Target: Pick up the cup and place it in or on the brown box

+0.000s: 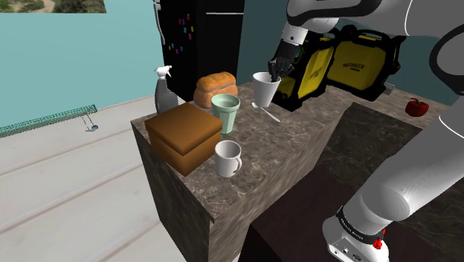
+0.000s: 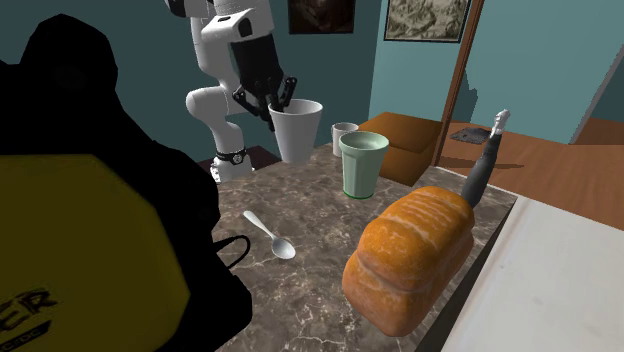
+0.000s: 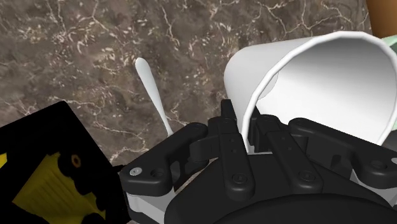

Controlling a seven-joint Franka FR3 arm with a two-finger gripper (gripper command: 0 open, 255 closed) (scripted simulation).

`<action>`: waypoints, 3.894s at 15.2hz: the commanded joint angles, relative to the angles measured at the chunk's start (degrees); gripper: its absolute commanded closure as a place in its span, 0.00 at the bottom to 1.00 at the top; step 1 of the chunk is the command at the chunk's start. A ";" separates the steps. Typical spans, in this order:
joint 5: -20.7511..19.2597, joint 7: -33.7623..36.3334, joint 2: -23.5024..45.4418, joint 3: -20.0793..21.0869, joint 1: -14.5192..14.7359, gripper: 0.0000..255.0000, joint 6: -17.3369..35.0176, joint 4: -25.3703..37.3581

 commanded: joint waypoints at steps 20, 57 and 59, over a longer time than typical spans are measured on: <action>0.27 6.10 1.61 1.92 1.78 1.00 -13.66 16.11; -2.21 38.72 14.06 18.67 18.78 1.00 -4.59 25.20; -2.11 38.46 13.62 18.66 18.75 1.00 -2.91 23.06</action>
